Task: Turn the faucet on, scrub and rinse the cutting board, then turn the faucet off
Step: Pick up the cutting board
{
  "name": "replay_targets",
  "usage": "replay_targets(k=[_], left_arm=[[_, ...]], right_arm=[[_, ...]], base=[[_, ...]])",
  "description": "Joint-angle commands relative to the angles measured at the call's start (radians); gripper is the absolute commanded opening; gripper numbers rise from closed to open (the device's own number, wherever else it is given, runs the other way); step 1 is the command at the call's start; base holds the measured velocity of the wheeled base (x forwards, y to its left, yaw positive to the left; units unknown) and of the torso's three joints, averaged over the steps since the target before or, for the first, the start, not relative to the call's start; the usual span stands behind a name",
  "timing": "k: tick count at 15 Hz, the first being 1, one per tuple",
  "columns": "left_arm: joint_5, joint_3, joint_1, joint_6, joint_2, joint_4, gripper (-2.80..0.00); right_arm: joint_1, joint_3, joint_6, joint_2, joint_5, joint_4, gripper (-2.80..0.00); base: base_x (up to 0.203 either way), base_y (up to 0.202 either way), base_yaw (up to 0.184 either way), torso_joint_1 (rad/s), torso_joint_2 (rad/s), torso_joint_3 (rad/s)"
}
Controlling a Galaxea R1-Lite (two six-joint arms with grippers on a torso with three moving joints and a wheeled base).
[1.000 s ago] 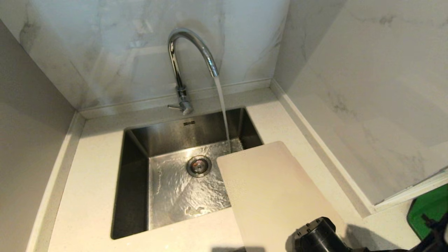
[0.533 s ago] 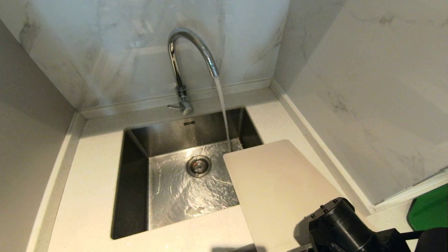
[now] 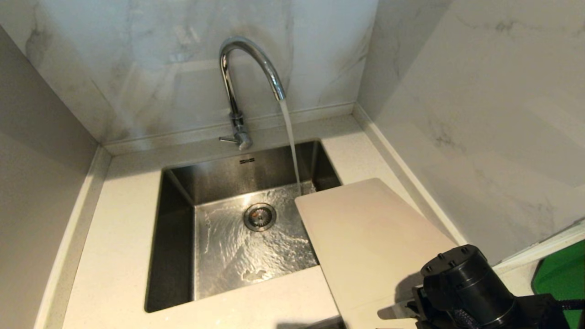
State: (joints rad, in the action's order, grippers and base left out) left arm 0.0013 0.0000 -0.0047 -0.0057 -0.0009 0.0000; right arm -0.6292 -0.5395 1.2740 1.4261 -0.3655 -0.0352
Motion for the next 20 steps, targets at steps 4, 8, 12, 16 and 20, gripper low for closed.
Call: replay_targets(k=[4, 8, 12, 16, 20], left_arm=[[0.0, 0.002, 0.0, 0.0, -0.001, 0.0, -2.8], [0.0, 0.002, 0.0, 0.0, -0.001, 0.0, -2.8], [0.0, 0.003, 0.0, 0.0, -0.001, 0.0, -2.8], [0.0, 0.002, 0.0, 0.0, -0.001, 0.0, -2.8], [0.0, 0.002, 0.0, 0.0, -0.001, 0.0, -2.8]], right_arm=[[0.002, -0.012, 0.103, -0.07, -0.037, 0.0, -2.8], [0.008, -0.037, 0.179, -0.12, -0.063, 0.0, -2.8], [0.023, -0.038, 0.199, -0.158, -0.066, -0.003, -2.8], [0.025, -0.04, 0.199, -0.172, -0.066, -0.006, -2.8], [0.026, -0.044, 0.233, -0.191, -0.066, -0.002, -2.8]], base=[[0.0, 0.0, 0.0, 0.0, 0.0, 0.0], [0.0, 0.0, 0.0, 0.0, 0.0, 0.0], [0.0, 0.0, 0.0, 0.0, 0.0, 0.0], [0.0, 0.0, 0.0, 0.0, 0.0, 0.0], [0.0, 0.0, 0.0, 0.0, 0.0, 0.0]])
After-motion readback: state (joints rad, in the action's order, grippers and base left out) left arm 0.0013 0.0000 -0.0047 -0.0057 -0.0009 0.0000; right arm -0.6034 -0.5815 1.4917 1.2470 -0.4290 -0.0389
